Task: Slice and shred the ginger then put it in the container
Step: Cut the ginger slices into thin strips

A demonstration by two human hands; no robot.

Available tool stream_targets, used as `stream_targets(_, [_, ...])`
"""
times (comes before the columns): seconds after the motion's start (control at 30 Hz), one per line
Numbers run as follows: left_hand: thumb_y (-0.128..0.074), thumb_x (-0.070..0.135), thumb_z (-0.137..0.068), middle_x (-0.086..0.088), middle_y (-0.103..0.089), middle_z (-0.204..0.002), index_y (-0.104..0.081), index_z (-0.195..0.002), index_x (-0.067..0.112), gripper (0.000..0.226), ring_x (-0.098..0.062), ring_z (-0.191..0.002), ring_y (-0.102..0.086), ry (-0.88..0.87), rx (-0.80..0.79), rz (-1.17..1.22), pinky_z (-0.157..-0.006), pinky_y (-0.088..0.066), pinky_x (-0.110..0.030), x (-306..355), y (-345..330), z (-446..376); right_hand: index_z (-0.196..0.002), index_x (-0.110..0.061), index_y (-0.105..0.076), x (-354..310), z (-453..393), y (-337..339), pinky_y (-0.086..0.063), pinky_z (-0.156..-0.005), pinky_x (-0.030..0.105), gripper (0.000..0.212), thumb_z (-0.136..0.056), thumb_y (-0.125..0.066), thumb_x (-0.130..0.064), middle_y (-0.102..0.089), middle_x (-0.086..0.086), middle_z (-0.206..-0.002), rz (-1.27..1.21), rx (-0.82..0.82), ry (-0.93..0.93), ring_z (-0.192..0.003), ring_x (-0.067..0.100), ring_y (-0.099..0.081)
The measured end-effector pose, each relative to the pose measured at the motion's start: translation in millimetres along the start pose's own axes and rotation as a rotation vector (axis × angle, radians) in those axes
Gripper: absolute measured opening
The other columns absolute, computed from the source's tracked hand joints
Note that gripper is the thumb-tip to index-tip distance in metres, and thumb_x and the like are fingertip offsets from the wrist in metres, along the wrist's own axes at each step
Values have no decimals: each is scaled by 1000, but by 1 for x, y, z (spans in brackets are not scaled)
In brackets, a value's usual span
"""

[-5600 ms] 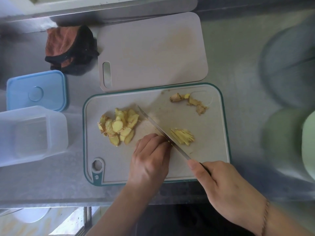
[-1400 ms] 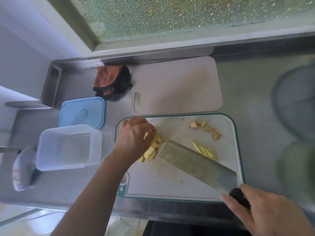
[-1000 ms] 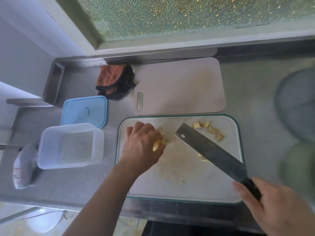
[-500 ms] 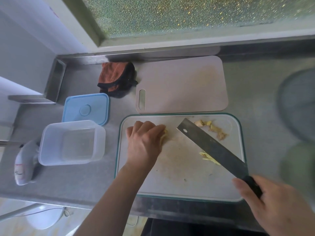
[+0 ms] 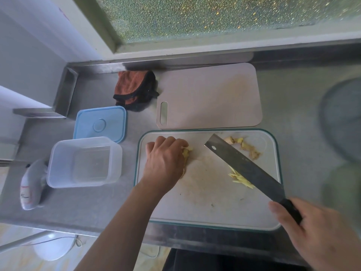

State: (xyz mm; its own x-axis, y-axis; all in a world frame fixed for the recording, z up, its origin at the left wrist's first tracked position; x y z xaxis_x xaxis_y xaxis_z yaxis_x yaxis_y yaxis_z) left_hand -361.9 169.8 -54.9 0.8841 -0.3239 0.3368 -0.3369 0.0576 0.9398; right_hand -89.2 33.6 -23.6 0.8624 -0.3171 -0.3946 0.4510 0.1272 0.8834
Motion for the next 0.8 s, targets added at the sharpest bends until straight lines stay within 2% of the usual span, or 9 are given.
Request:
stream_targets(0.2, [-64, 4, -89, -2, -66, -92, -77, -90, 19, 19, -30, -82, -57, 23, 56, 42, -75, -47, -49, -9, -2, -1, -59, -22, -55, 2, -1, 0, -46, -39, 42, 76, -76, -18, -86, -52, 4, -41, 12, -7, 8, -43, 27, -57])
stream_targets(0.3, [-59, 8, -88, -4, -67, -95, -79, -91, 21, 25, -31, -85, -58, 34, 92, 88, -75, -49, -51, -12, -3, 2, -59, -22, -53, 2, -1, 0, -46, -39, 43, 75, -75, -19, -87, -51, 5, -41, 10, -5, 6, -44, 29, -57])
stream_targets(0.4, [-68, -4, -86, -5, -67, -94, -80, -95, 20, 28, -32, -85, -60, 62, 205, 104, -75, -49, -52, -16, 3, 4, -59, -21, -54, 0, -1, 0, -46, -38, 44, 75, -76, -19, -86, -51, 5, -41, 19, -8, 18, -43, 29, -57])
stream_targets(0.47, [-69, -2, -88, -1, -69, -91, -79, -101, 17, 26, -25, -83, -62, 136, 347, 195, -72, -52, -47, -20, 17, 11, -59, -21, -53, 0, 0, -1, -46, -38, 44, 76, -76, -18, -86, -50, 5, -41, 17, -7, 19, -44, 29, -57])
stream_targets(0.53, [-65, 5, -93, 10, -68, -87, -76, -105, 20, 22, -11, -77, -61, 274, 455, 334, -67, -53, -32, -16, 33, 24, -58, -20, -52, 1, 0, -1, -46, -38, 43, 75, -76, -19, -85, -49, 5, -40, 11, -5, 22, -43, 29, -56])
stream_targets(0.6, [-70, 7, -92, 19, -67, -84, -71, -103, 27, 24, -1, -73, -61, 376, 438, 491, -67, -47, -13, 0, 34, 39, -57, -21, -49, 1, 0, -1, -45, -38, 43, 74, -76, -19, -85, -47, 5, -39, 5, -7, 12, -42, 28, -54])
stream_targets(0.63, [-74, 8, -90, 21, -67, -83, -70, -101, 29, 24, 0, -74, -63, 389, 392, 548, -67, -47, -10, 12, 28, 47, -56, -21, -47, 1, 0, -1, -45, -38, 43, 73, -76, -19, -85, -46, 4, -39, 3, -9, 7, -41, 27, -53])
stream_targets(0.73, [-75, 19, -84, 24, -68, -82, -73, -99, 29, 18, -1, -74, -63, 335, 257, 520, -69, -55, -23, 40, 0, 69, -54, -22, -45, -1, 0, -2, -43, -35, 40, 72, -77, -19, -85, -43, 3, -36, -12, -25, 14, -37, 20, -50])
stream_targets(0.8, [-76, 20, -81, 20, -70, -82, -76, -93, 25, 13, -2, -76, -59, 246, 207, 393, -70, -51, -32, 44, -17, 78, -53, -23, -45, -3, 0, -3, -41, -35, 36, 71, -77, -19, -84, -43, 2, -35, -15, -38, 17, -35, 15, -48])
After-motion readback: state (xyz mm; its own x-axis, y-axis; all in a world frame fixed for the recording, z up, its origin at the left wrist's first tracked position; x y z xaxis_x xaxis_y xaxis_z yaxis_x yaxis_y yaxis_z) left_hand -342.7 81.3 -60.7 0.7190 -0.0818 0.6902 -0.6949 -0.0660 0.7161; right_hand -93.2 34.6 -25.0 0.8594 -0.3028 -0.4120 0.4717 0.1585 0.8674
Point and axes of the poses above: each hand's wrist, its own z-axis away from the middle knuckle, its own y-axis out of the back of the hand, x = y × z, the point moved 6 cm from there along -z, towards the middle knuckle
